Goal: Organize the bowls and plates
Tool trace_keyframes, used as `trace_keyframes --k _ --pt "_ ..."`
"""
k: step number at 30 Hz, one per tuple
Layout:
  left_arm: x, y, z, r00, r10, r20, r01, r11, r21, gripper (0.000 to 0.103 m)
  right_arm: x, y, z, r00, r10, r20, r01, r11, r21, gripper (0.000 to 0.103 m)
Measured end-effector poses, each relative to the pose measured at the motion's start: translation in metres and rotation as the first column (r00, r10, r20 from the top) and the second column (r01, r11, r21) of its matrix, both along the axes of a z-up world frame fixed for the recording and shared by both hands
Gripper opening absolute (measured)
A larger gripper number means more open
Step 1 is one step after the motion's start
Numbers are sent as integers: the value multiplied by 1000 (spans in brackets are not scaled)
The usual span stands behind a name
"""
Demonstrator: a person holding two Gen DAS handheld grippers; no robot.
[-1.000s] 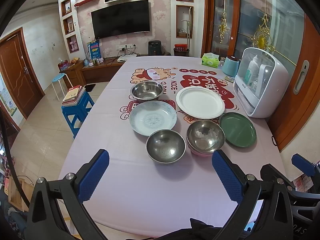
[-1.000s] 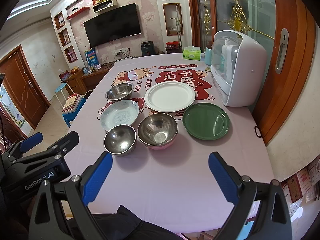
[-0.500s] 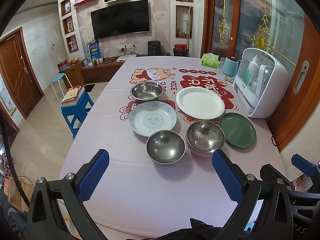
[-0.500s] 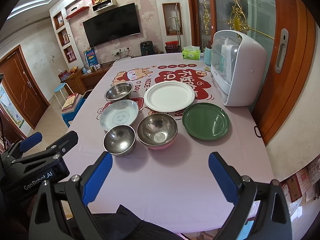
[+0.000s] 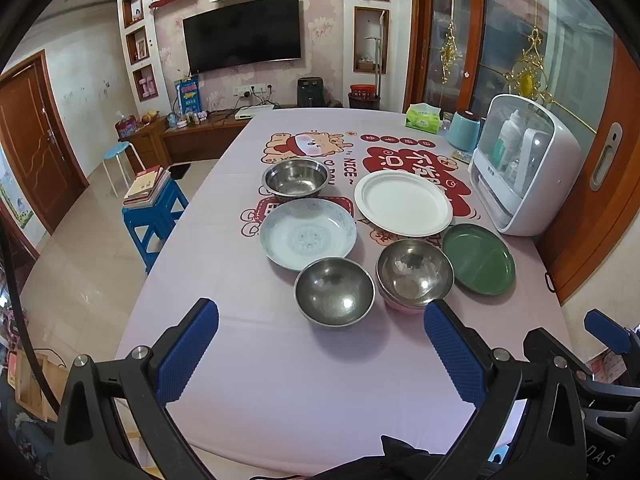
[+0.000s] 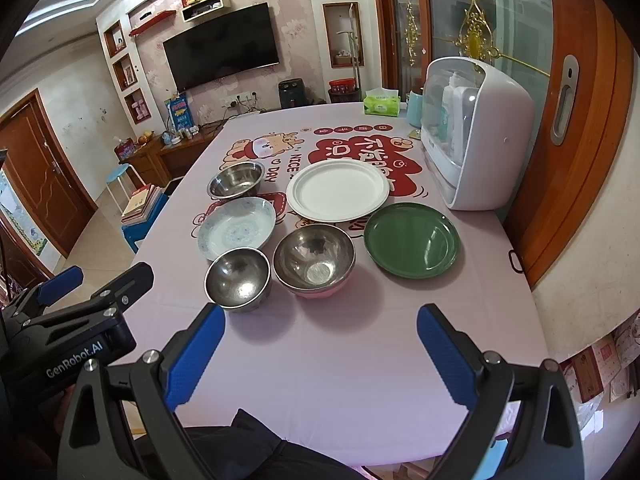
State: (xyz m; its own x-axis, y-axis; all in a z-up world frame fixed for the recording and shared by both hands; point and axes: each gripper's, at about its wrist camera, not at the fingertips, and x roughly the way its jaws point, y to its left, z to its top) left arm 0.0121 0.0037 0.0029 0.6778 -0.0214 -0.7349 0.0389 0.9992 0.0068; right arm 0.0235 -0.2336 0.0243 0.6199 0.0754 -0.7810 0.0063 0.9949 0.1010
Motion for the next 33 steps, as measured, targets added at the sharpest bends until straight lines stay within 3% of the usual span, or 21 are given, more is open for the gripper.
trace_keyframes --k 19,33 --pt "32 -1 -11 996 4 -93 -4 1000 3 102 23 -9 -5 999 -14 -32 14 1000 -20 97" --pt "110 -3 14 991 -14 -131 12 1000 -12 102 83 -33 13 998 -65 19 65 997 32 97"
